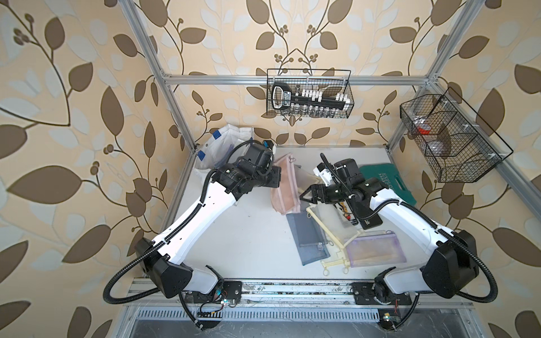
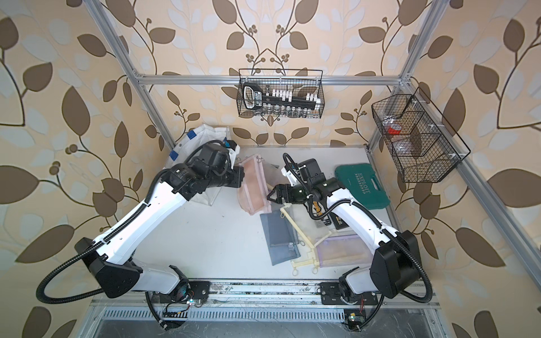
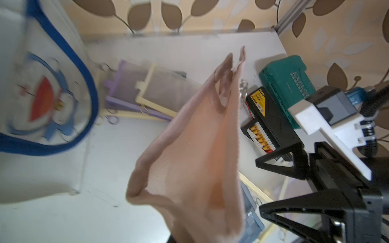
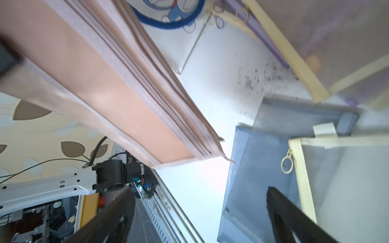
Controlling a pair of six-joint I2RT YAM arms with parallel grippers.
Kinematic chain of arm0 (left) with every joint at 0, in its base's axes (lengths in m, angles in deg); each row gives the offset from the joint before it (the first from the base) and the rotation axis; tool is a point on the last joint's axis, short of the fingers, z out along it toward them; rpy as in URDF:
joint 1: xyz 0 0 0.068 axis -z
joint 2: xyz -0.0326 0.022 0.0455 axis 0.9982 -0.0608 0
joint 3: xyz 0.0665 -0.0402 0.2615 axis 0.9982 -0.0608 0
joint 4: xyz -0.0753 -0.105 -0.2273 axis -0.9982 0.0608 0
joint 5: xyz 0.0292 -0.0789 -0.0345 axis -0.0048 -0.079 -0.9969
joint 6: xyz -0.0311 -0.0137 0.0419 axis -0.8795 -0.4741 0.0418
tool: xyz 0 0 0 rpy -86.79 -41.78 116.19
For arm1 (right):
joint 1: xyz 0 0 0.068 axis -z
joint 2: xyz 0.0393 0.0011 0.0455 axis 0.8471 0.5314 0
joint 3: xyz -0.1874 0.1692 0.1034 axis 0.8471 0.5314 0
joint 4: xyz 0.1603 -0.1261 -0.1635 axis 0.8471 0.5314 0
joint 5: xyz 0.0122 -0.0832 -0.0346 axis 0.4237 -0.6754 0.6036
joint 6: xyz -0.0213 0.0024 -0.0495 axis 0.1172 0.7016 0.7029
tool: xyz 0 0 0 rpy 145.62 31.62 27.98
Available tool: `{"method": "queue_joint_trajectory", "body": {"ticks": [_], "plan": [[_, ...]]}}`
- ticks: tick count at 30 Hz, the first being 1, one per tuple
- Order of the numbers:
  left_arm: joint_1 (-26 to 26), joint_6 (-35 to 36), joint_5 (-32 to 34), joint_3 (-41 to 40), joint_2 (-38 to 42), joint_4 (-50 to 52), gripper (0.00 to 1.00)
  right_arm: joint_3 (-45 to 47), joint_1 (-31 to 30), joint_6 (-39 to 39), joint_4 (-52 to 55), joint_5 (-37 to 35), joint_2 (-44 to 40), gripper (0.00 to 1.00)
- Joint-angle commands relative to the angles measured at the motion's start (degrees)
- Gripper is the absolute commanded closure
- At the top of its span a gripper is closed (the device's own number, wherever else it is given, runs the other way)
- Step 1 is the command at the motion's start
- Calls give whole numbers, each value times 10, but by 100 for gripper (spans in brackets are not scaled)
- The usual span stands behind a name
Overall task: Put the pencil pouch into the canvas bag
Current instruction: Pick up the pencil pouch, then place the pencil pouch in the canvas bag.
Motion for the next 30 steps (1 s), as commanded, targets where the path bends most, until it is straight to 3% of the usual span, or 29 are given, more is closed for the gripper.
{"method": "queue_joint_trajectory", "body": {"ticks": [1,15,19,30], "plan": [[-16,128,122,88,-8,77,100,-30,-2,14,46,-22,-5,4],[-126,413,305,374,-172,-11,100,-66,-2,16,74,-27,-12,2],[-160,470,330,356,-186,-58,100,-68,-1,17,73,-27,-8,2],[-238,432,238,202,-186,-59,100,-107,-1,20,68,-21,36,3]]}}
